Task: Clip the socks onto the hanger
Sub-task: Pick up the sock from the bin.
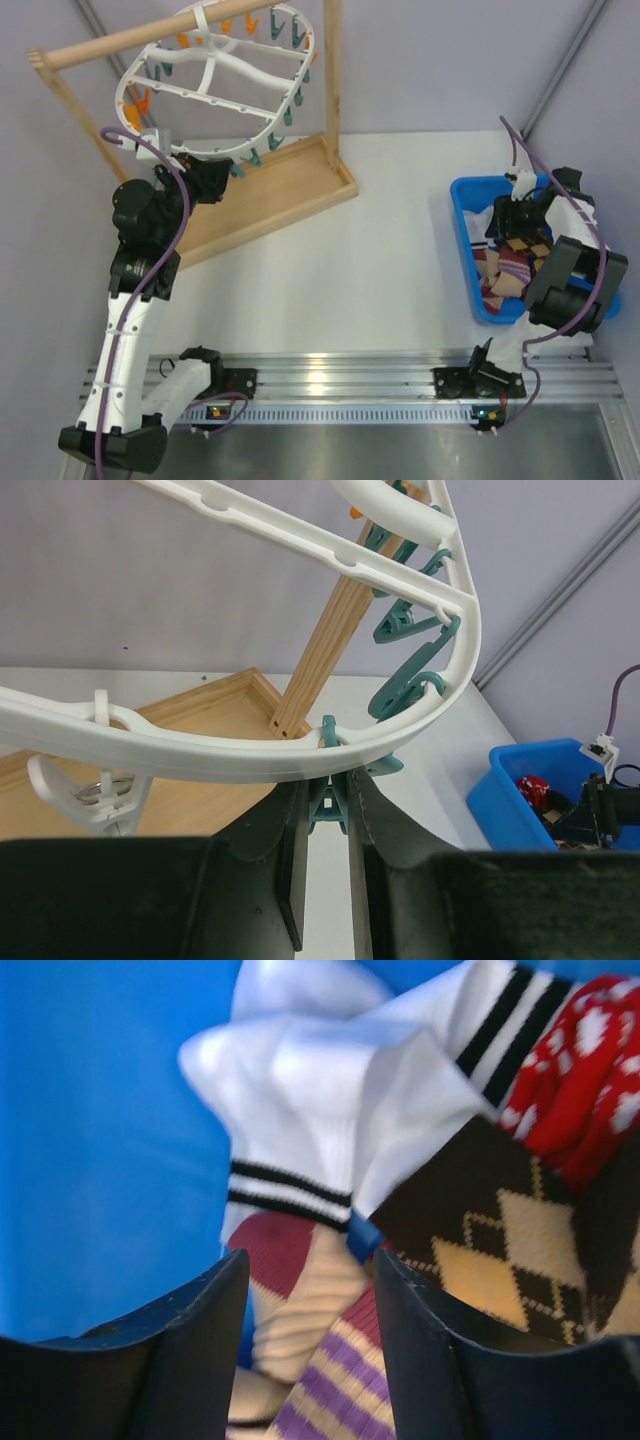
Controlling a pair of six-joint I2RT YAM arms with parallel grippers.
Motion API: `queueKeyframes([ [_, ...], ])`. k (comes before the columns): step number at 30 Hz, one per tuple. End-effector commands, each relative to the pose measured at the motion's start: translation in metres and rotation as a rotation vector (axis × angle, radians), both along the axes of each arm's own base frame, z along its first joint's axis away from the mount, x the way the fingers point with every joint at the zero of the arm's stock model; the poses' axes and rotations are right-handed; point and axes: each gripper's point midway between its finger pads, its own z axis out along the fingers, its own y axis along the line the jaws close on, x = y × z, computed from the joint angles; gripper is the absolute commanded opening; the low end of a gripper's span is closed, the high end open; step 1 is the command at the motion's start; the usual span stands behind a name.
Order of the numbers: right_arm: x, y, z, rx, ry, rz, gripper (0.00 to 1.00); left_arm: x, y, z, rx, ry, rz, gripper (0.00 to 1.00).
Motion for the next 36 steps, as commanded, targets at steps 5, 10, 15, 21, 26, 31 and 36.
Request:
queueKeyframes([
  [5, 0.047, -0.003, -0.015, -0.017, -0.072, -0.083, 0.49, -0.003, 0.000, 0.018, -0.014, -0.074, -0.001, 0.00],
  [10, 0.053, 0.004, -0.036, -0.006, -0.047, -0.089, 0.45, -0.002, 0.001, 0.016, -0.007, -0.071, 0.005, 0.00],
  [15, 0.051, 0.012, -0.051, -0.002, -0.020, -0.074, 0.36, -0.001, 0.001, 0.014, -0.006, -0.066, 0.005, 0.00],
  [21, 0.046, 0.017, -0.028, 0.026, -0.034, -0.063, 0.00, -0.002, 0.002, 0.013, -0.005, -0.067, 0.007, 0.00],
  [26, 0.043, 0.011, 0.028, 0.116, -0.107, -0.120, 0.00, -0.002, 0.001, 0.012, -0.005, -0.065, 0.004, 0.00],
  [31, 0.034, 0.001, 0.073, 0.224, -0.157, -0.192, 0.00, -0.003, 0.001, 0.013, -0.004, -0.067, -0.001, 0.00],
  [36, 0.028, 0.000, 0.108, 0.282, -0.199, -0.199, 0.00, -0.005, 0.000, 0.014, -0.006, -0.071, -0.004, 0.00],
])
